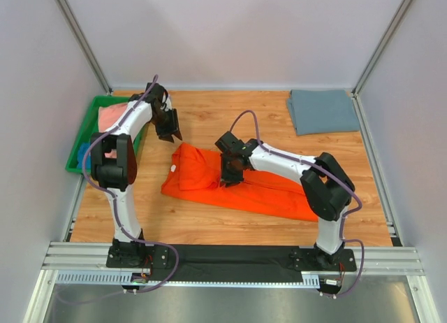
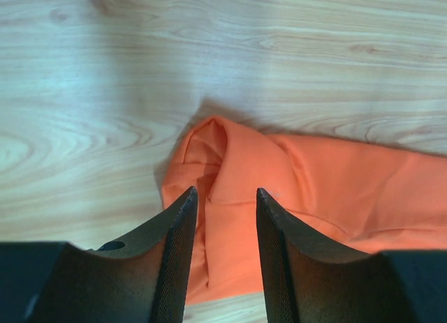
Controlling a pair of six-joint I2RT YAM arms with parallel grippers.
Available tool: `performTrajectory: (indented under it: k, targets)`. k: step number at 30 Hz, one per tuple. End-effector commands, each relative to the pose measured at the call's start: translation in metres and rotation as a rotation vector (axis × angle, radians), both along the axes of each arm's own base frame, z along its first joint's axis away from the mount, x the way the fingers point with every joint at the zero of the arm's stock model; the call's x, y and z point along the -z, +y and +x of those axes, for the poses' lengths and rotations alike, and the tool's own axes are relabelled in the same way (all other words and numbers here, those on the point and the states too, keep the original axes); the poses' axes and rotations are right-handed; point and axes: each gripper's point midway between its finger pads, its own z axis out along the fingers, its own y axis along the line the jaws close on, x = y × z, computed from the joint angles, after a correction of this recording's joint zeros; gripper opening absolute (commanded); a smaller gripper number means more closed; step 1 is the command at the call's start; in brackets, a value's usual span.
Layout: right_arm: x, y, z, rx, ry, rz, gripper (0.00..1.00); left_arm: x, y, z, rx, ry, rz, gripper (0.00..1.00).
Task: Fold and stack the t-shirts
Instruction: Fold the tshirt
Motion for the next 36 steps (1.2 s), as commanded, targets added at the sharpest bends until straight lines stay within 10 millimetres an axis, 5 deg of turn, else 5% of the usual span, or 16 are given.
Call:
performTrajectory:
  k: [1, 8, 12, 21, 24, 31, 36]
  targets:
    - [-0.044, -0.021, 0.022, 0.05, -0.095, 0.029, 0.27, 0.002, -0.006, 0.002, 0.065, 0.018, -0.025, 0.46]
    - [-0.034, -0.094, 0.049, 0.171, -0.085, -0.053, 0.26, 0.017, -0.013, 0.003, 0.068, 0.037, -0.064, 0.45]
    - [-0.022, -0.155, 0.075, 0.308, -0.103, -0.127, 0.22, 0.026, -0.015, 0.006, 0.049, 0.056, -0.077, 0.41]
    - [0.013, -0.278, 0.083, 0.576, -0.028, -0.247, 0.16, 0.037, -0.021, 0.006, 0.04, 0.08, -0.112, 0.12]
    - [0.025, -0.303, 0.079, 0.622, -0.013, -0.272, 0.16, 0.041, -0.019, 0.003, 0.021, 0.094, -0.099, 0.0]
    - [0.054, -0.336, 0.07, 0.707, 0.032, -0.345, 0.14, 0.052, -0.006, -0.001, -0.052, 0.109, -0.028, 0.0]
    - [0.05, -0.359, 0.077, 0.797, 0.007, -0.321, 0.14, 0.054, -0.003, 0.006, -0.071, 0.103, -0.01, 0.0]
